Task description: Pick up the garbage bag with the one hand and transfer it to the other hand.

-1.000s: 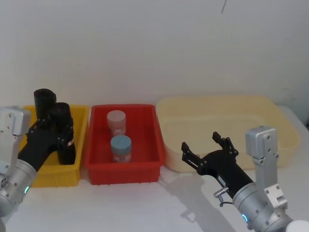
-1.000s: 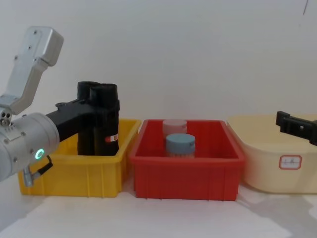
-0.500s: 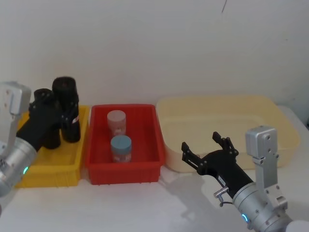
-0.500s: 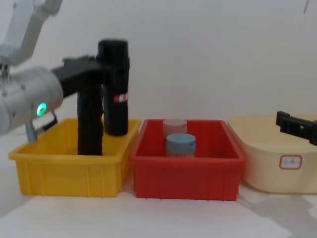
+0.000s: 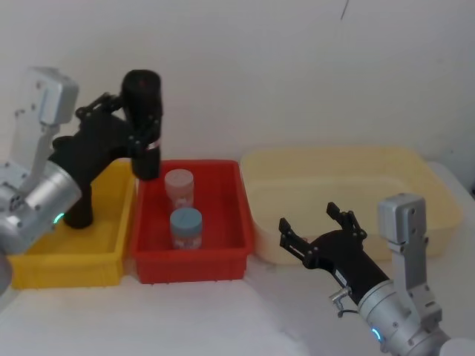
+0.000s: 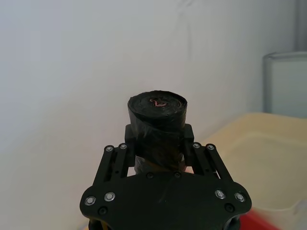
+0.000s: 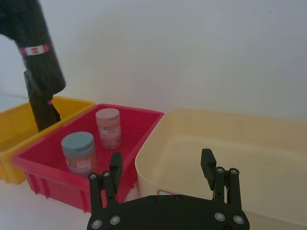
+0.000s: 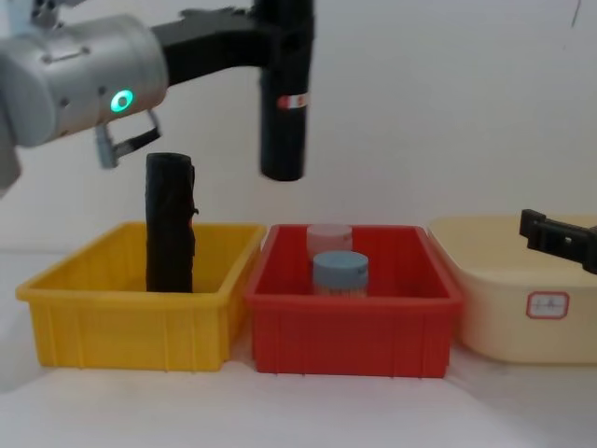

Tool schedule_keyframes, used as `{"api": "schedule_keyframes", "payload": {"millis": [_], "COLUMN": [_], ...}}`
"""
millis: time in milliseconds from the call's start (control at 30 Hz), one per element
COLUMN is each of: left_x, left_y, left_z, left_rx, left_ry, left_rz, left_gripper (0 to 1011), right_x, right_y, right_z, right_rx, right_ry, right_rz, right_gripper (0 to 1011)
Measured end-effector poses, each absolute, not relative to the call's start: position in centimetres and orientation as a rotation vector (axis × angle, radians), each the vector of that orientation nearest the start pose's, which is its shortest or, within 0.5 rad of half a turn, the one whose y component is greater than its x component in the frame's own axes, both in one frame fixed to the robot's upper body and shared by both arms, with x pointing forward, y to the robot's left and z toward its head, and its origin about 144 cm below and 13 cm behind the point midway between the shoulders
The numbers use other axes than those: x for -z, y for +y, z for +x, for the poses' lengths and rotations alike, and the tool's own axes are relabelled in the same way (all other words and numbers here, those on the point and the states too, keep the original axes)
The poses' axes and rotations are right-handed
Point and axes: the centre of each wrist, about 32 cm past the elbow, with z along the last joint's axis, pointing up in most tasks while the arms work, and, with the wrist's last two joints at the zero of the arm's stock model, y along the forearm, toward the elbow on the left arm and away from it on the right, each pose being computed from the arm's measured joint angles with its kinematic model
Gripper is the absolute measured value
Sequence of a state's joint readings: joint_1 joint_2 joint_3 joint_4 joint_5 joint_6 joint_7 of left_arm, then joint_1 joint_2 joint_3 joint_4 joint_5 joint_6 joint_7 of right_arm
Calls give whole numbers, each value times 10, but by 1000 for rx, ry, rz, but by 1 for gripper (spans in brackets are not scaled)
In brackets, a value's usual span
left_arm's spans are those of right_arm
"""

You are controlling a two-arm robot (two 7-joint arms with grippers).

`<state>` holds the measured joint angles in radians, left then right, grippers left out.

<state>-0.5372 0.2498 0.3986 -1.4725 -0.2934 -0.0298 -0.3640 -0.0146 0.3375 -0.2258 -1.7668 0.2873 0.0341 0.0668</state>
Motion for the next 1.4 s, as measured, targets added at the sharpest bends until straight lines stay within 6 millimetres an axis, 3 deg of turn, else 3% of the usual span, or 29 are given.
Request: {"api": "schedule_keyframes", "payload": {"millis": [400,900,1100,1400], "left_x": [-1303,-1281,-1270,-1263], "left_y": [155,94,73,59], "left_z": [591,626,630,627], "left_rx": [-664,-438,-377,-339], "left_ry": [-309,-201,-165,-146], "left_rz": [-148,-156,-169,-182], "left_gripper": [524,524,524,524], "right_x": [-1189,-1189,-1189,-1189], "right_y": [-237,-237,-237,-237], "right_z": [443,443,443,443], "right_rx": [1229,1230,1229,1229], "right_ry": [-75,-75,-75,-75], "right_rz": [26,26,26,26], "right_gripper": [1004,1004,1004,1004]}}
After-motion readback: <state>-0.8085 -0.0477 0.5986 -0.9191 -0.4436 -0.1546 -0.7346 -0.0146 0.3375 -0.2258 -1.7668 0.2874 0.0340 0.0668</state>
